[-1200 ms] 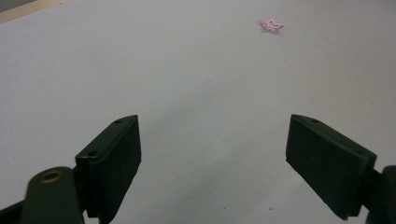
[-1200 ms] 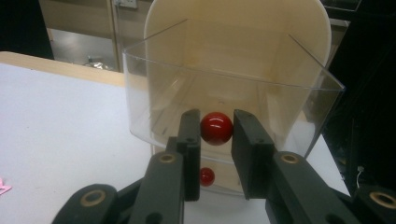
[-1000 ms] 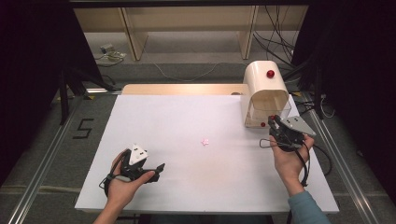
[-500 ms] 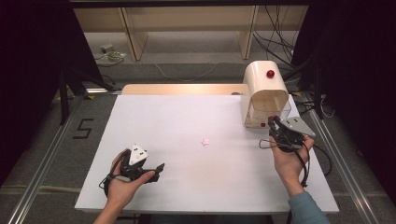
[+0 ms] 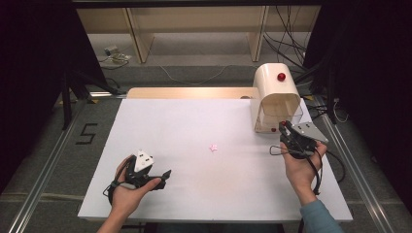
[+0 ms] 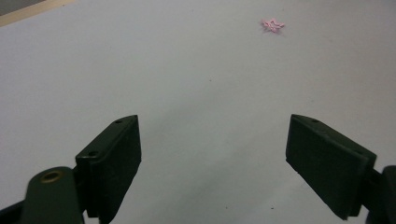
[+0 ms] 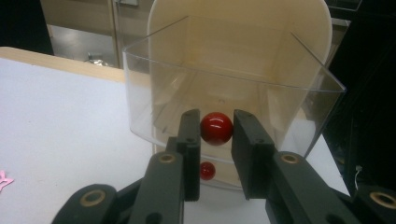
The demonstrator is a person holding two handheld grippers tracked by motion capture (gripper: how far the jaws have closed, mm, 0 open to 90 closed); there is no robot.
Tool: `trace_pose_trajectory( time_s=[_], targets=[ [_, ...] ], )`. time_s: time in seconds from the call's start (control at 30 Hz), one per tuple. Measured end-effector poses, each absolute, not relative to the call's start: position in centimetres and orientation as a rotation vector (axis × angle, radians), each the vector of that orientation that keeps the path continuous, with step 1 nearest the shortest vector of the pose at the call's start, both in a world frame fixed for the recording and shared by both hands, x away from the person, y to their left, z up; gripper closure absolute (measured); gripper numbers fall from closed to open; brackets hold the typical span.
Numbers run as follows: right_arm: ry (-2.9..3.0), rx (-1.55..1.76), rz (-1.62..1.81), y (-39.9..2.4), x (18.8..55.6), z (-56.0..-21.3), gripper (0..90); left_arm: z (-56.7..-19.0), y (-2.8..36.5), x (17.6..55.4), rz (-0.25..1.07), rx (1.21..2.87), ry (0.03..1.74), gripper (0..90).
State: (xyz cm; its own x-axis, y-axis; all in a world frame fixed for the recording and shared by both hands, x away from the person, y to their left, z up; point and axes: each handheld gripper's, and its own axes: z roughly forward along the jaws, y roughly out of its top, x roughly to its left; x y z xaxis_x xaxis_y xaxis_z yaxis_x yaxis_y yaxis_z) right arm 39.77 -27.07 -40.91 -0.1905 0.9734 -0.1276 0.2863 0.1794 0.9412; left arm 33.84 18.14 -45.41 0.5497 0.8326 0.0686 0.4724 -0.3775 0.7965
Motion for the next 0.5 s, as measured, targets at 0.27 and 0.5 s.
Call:
trace_pose_trajectory(
  time_s=[0.27, 0.5],
  targets=[
    [1.641, 1.221, 1.050, -27.10, 39.79, -40.97, 73.6, -45.44, 18.10, 33.83, 0.604, 2.031, 1.050, 18.1],
    [1.644, 1.211, 1.053, -27.10, 39.74, -40.92, 73.6, -45.47, 18.09, 33.84, 0.606, 2.033, 1.048, 18.1]
  ],
)
